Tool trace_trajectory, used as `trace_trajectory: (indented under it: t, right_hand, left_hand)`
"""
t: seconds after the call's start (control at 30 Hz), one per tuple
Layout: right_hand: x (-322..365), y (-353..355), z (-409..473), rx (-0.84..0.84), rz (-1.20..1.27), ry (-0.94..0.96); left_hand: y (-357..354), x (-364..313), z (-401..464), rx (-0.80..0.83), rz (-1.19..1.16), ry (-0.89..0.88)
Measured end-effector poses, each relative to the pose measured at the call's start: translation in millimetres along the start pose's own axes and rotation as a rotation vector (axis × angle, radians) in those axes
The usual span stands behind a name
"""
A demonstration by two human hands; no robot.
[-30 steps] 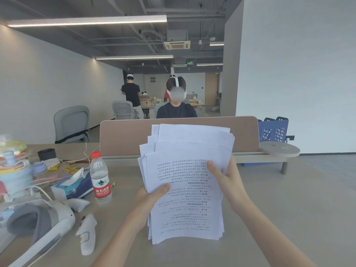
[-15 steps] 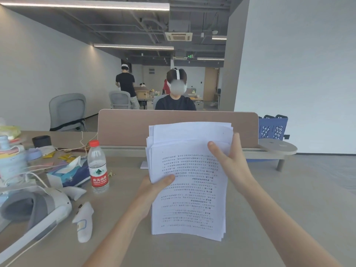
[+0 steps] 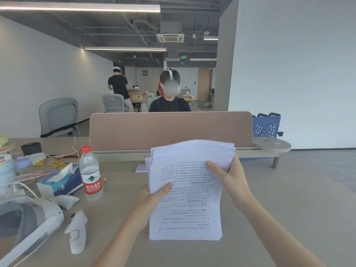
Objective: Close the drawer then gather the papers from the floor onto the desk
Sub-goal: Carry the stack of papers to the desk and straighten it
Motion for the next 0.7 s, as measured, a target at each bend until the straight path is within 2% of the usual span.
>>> trace_trajectory:
  t: [0.27,0.4,0.57,0.7]
  right_hand:
    - [31,-19,8,0.011,-0.114,0.155]
    - [25,-26,0,0.045,-0.266,0.169]
    - [41,-24,9,0.058,-0.487,0.333]
    - [50,-33,14,0.151,-0.663,0.448]
  left_hand:
    - [1,-24,-1,-0.174,-0.073,-0.112]
    - [1,-10,0,-0.134,-0.099,-0.069]
    - [0,8,5,-0.048,-0.041,-0.005]
    - [1,9,10,-0.023,-0.038,0.005]
Point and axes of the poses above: each hand's wrist, its own z-axis towards the middle knuckle, its own y-axis out of the back of the hand, x = y × z, the point moved 6 cm from there along z, towards the middle knuckle, and after that the axes turned 11 degrees about z, right-handed, at the moved point
